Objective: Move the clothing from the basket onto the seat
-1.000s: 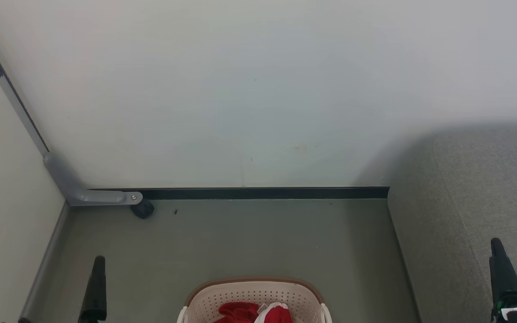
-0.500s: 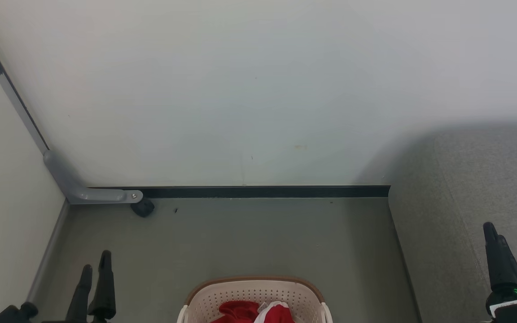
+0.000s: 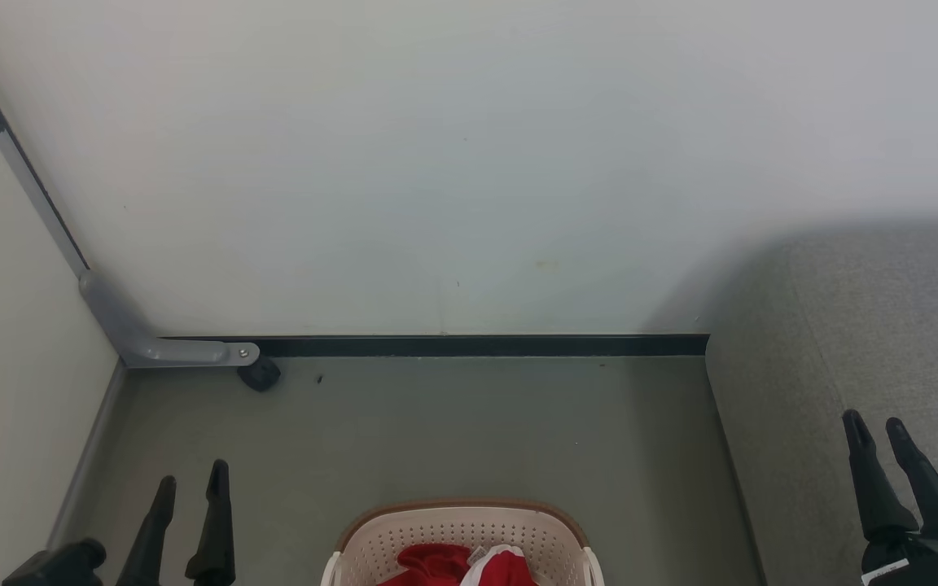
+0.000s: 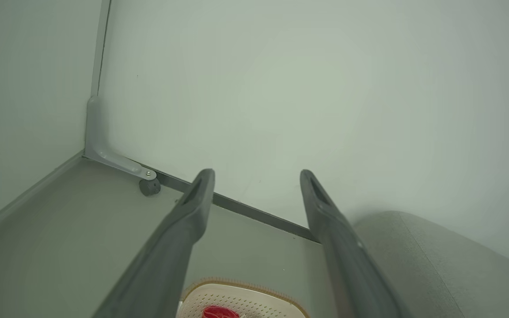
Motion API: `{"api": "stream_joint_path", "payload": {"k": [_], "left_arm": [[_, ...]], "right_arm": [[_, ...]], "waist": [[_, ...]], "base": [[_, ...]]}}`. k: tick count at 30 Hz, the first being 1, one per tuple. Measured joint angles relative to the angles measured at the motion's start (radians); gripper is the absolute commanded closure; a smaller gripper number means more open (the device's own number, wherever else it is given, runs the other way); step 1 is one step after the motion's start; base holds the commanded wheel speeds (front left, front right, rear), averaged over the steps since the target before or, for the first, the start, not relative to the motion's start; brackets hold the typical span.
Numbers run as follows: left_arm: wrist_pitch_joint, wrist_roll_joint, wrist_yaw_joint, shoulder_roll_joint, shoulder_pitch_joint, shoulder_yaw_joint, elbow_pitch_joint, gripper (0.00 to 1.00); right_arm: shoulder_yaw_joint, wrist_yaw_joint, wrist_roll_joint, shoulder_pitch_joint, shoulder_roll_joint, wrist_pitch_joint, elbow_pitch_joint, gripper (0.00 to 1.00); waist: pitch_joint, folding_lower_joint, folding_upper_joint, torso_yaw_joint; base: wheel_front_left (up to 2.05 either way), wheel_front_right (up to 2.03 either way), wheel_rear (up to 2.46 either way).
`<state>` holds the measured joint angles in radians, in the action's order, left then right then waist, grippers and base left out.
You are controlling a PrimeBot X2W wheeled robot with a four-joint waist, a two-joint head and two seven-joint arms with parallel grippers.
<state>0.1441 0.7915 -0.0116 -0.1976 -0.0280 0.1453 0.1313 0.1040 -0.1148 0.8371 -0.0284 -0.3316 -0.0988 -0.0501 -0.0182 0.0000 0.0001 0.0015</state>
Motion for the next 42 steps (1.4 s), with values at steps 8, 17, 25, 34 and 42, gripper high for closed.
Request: {"api": "stream_joint_path", "payload": {"k": [8, 17, 25, 34, 42], "left_arm": [[0.026, -0.112, -0.026, -0.021, -0.002, 0.027, 0.0, 0.0], [0.054, -0.2, -0.046, -0.039, -0.004, 0.051, -0.002, 0.0], [0.08, -0.287, -0.062, -0.052, -0.006, 0.074, -0.008, 0.0], [0.088, -0.308, -0.069, -0.052, -0.006, 0.082, -0.013, 0.0], [0.088, -0.308, -0.069, -0.051, -0.006, 0.082, -0.013, 0.0]], "right_arm": [[0.033, -0.001, -0.107, 0.0, -0.027, -0.044, -0.02, 0.0], [0.053, -0.001, -0.205, 0.0, -0.049, -0.081, -0.022, 0.0], [0.075, 0.0, -0.289, -0.001, -0.069, -0.12, -0.021, 0.0], [0.079, 0.0, -0.305, -0.002, -0.072, -0.132, -0.022, 0.0], [0.079, 0.0, -0.305, -0.002, -0.07, -0.14, -0.027, 0.0]], "waist": [[0.001, 0.0, 0.0, 0.001], [0.002, 0.0, 0.0, 0.0], [0.003, 0.0, 0.0, 0.0], [0.004, 0.0, 0.0, 0.0], [0.005, 0.0, 0.0, -0.001]], "base": [[0.0, 0.0, 0.0], [0.0, 0.0, 0.0], [0.0, 0.0, 0.0], [0.0, 0.0, 0.0], [0.0, 0.0, 0.0]]}}
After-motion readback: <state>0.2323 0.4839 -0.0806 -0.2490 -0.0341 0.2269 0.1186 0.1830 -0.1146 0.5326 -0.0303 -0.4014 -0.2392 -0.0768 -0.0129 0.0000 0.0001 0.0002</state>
